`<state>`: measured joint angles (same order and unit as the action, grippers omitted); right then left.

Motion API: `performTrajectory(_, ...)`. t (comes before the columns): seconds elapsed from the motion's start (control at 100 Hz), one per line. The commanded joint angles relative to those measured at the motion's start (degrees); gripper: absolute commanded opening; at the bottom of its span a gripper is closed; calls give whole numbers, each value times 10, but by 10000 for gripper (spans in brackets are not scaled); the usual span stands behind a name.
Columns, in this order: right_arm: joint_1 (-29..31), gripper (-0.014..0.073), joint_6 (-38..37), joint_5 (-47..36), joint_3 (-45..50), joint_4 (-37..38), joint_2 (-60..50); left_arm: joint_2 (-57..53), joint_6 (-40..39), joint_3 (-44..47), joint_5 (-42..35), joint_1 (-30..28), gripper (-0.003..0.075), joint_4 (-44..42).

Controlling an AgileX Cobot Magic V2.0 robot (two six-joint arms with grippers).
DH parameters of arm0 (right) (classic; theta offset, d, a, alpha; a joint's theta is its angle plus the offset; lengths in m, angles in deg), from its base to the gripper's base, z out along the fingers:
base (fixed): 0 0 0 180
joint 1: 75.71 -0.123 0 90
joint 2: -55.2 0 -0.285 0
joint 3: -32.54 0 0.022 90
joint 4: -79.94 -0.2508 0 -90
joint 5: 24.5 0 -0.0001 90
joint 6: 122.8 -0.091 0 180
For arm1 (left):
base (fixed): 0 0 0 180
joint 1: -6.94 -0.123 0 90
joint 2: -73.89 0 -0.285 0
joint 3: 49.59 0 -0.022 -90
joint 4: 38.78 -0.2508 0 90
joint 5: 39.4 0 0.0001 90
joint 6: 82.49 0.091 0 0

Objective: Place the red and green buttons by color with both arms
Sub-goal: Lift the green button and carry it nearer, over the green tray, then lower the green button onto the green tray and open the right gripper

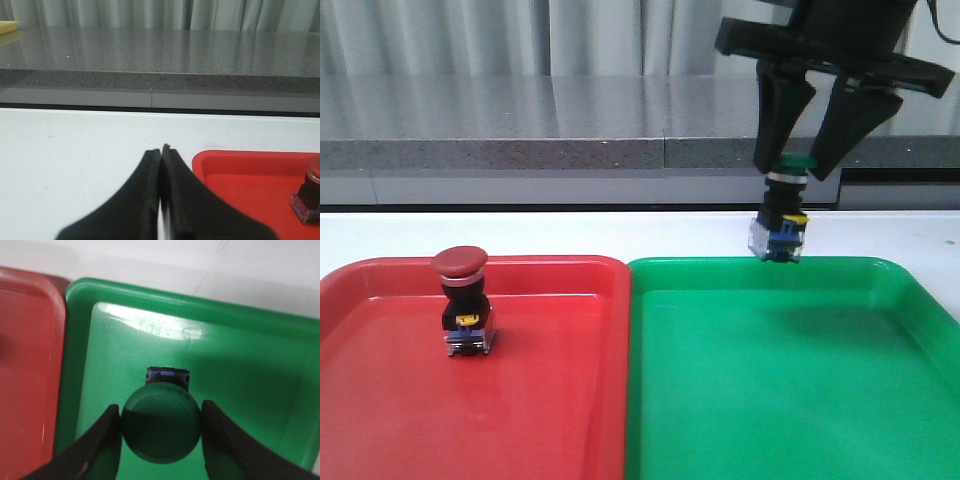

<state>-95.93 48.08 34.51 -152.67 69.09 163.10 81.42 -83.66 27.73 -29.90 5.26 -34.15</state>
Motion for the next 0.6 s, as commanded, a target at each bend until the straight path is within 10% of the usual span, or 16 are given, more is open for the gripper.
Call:
performTrajectory(0.0,-17,206,-7,-36,20,-12,-35,-18,0,6,-45,-2,-20,6)
performTrajectory(0.59,-64,209,-32,-198,161,-14,-35,-18,0,6,-45,-2,-20,6)
